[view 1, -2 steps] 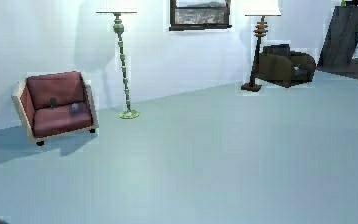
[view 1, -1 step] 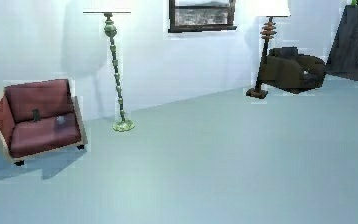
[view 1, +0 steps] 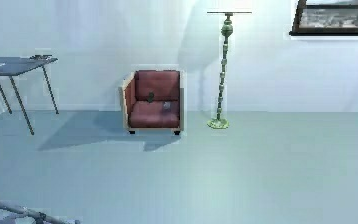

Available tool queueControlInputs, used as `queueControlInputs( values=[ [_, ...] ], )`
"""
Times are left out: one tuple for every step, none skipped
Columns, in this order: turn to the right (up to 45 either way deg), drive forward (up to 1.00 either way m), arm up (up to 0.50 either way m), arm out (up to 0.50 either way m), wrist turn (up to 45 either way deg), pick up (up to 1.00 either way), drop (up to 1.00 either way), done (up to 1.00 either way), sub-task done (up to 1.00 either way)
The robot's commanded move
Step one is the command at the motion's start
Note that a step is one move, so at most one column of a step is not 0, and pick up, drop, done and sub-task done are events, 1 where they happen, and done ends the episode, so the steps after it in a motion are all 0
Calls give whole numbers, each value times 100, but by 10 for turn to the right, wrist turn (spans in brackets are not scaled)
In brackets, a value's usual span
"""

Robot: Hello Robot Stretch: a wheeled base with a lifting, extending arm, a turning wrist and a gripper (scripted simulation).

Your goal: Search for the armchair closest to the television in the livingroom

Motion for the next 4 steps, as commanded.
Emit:
queueControlInputs(
  values=[
    [0,100,0,0,0,0,0,0,0],
    [-150,0,0,0,0,0,0,0,0],
    [0,10,0,0,0,0,0,0,0],
    [-270,0,0,0,0,0,0,0,0]
  ],
)
